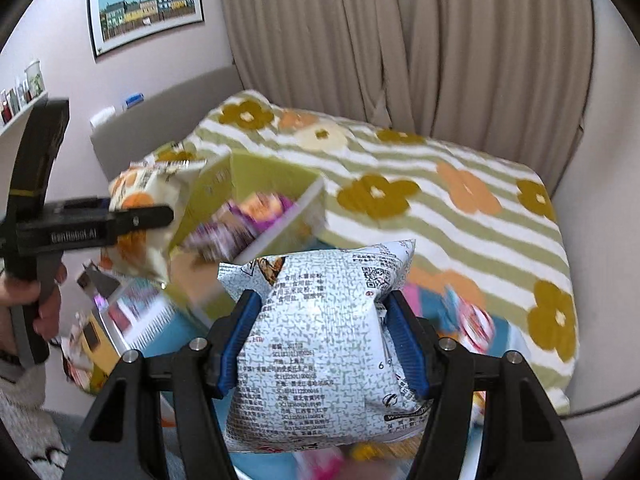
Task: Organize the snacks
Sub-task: 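Carry both bags into the yellow box and open both tools to release them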
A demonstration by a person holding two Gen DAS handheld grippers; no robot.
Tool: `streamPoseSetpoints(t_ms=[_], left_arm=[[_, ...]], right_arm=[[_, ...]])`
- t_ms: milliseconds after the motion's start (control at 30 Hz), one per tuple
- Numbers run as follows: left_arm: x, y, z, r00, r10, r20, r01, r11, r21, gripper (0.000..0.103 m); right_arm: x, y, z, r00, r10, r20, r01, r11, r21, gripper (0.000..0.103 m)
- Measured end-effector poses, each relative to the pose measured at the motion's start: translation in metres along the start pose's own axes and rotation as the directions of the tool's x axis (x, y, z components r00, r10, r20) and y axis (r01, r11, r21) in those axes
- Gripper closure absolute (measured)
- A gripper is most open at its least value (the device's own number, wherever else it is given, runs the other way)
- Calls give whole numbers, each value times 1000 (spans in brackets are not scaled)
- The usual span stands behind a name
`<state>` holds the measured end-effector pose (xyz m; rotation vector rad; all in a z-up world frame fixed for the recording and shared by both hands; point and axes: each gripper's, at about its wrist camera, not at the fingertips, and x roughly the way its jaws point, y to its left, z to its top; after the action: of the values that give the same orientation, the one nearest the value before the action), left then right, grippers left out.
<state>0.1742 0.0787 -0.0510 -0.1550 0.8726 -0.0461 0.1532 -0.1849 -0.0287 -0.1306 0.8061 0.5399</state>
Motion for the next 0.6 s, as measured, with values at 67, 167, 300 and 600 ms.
streamPoseSetpoints(t_ms=[67, 167, 300, 600], left_arm=[[3, 26, 12, 1000, 15, -5, -15, 1000, -2, 42], [14, 63, 30, 1000, 21, -22, -21, 1000, -3, 42], [42, 100, 55, 998, 3, -59, -2, 1000, 16, 42], [139, 132, 90, 985, -45, -167, 62, 993, 98, 42]], right_arm=[[16, 18, 19, 1000, 13, 11, -13, 1000, 14, 43], [44, 43, 46, 999, 26, 18, -27, 998, 49, 43], [76, 64, 68, 1000, 13, 10, -14, 995, 100, 43], [132, 85, 89, 995, -93, -41, 99, 976, 195, 43]])
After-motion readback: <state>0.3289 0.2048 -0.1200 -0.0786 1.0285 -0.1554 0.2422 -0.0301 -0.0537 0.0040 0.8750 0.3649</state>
